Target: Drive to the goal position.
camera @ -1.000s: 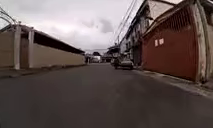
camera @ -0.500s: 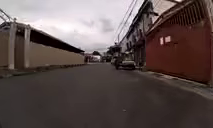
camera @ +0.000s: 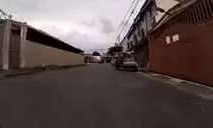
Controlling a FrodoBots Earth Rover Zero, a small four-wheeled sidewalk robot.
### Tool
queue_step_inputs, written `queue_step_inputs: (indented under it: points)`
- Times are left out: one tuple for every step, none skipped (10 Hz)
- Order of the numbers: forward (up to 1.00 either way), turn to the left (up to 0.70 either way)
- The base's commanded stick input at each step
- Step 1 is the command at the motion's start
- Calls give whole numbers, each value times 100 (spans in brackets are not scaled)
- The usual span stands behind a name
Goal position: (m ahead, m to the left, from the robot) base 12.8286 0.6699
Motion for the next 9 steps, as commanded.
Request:
queue_step_inputs:
  points:
    - [100,0]
    - [100,16]
    - [100,38]
    - [100,7]
    - [100,3]
    - [100,0]
    - [100,0]
    - [100,0]
    - [100,0]
